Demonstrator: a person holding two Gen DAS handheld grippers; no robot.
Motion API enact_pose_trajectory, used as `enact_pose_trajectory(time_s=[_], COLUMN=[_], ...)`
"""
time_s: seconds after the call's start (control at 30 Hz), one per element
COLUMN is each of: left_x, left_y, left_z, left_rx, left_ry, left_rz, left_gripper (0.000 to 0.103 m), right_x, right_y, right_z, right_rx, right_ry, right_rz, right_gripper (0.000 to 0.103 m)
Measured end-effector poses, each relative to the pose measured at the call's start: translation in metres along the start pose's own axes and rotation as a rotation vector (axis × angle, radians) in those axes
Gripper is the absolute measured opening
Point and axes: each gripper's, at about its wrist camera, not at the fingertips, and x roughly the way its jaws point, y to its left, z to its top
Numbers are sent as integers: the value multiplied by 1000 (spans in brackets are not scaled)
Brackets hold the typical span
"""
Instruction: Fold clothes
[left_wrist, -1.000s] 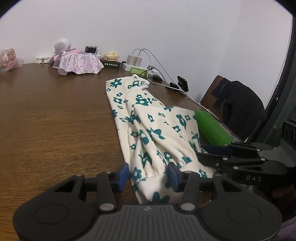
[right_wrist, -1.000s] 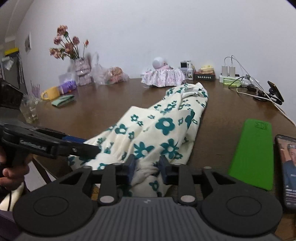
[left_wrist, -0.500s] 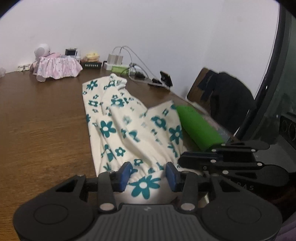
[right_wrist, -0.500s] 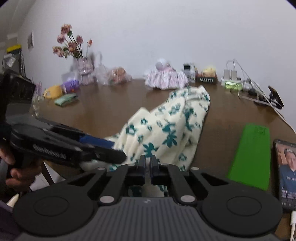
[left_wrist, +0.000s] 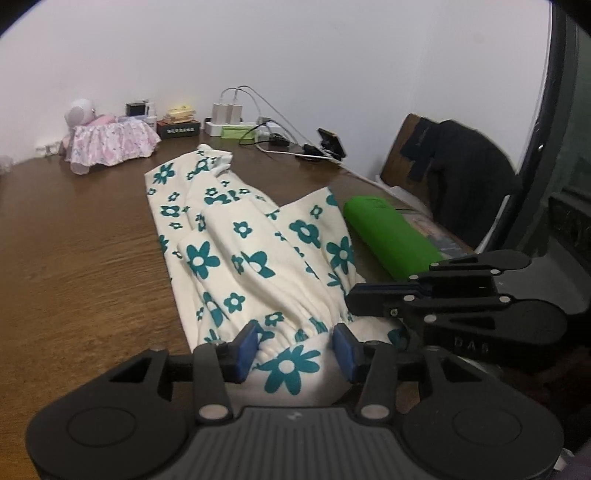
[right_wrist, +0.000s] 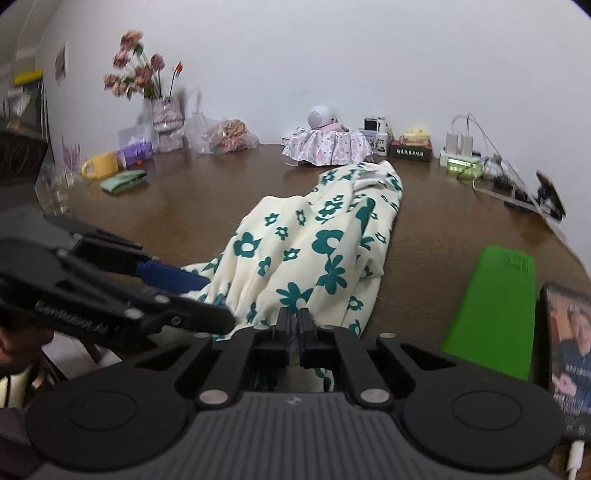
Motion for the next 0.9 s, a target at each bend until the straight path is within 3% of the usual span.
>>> enact_pose_trajectory(time_s=[0.07, 0.17, 0.23, 0.27, 0.37, 0.53, 0.73, 0.8, 0.9], left_x=[-16, -37, -39, -37, -29, -18, -19, -24, -36], left_y=[8, 17, 16, 14, 11, 22, 24, 21, 16], left_z=[-2, -13, -19, -22, -28, -31, -36, -37, -32], left_rx=[-9, 14, 45, 67, 105, 85, 68, 82, 140], left_ry=[-45, -96, -90, -77, -50, -36, -30, -39, -86], left_rz=[-22, -44, -19, -2, 14, -34, -62, -70, -82], left_gripper=[43, 57, 58, 58, 55, 28, 16, 16, 18], right_x=[-15, -36, -43, -42, -37, -32, -26, -25, -35], right_y=[-2, -7, -12, -13, -15, -15, -14, -13, -13], right_z=[-1, -6, -11, -13, -17, -23, -29, -30, -31], right_rx=[-9, -25, -18, -18, -25, -43, -65, -69, -66], right_ry=[-33, -78, -87, -81, -59, -50, -38, -30, -12], right_rz=[19, 58, 93, 102, 122, 141, 164, 177, 205], right_gripper=[5, 13, 38, 40, 41, 39, 26, 19, 18])
